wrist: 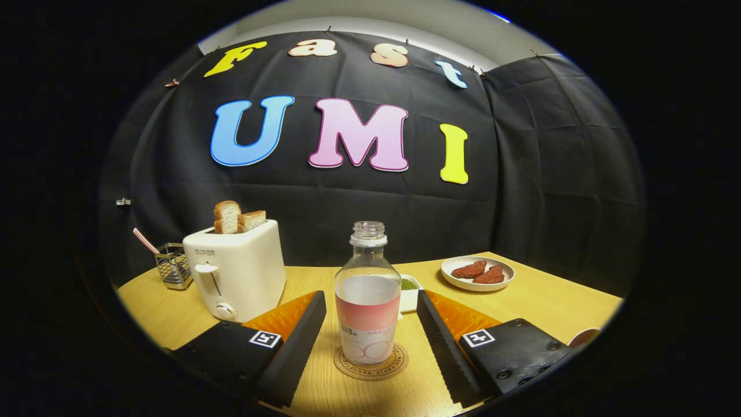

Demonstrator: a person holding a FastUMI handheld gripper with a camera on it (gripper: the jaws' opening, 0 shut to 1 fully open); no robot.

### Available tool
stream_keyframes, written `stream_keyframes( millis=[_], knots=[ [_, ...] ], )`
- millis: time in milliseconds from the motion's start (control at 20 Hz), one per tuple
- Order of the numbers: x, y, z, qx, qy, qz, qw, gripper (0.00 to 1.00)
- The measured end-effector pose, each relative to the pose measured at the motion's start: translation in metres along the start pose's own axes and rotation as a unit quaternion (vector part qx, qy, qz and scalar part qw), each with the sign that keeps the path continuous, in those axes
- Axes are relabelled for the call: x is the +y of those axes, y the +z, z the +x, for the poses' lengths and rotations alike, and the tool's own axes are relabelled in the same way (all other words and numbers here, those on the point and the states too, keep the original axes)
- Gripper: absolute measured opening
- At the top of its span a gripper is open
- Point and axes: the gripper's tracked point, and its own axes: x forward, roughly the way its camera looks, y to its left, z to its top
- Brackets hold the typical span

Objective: Take the bottle from table, then pour the juice into the cup, finally place the bottle on the coaster

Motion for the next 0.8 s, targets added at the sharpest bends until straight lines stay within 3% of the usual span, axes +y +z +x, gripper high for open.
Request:
stream_keyframes(
  millis=[800],
  knots=[
    [-0.005, 0.08, -0.12, -0.017, 0.063, 0.015, 0.998, 0.97]
  ],
)
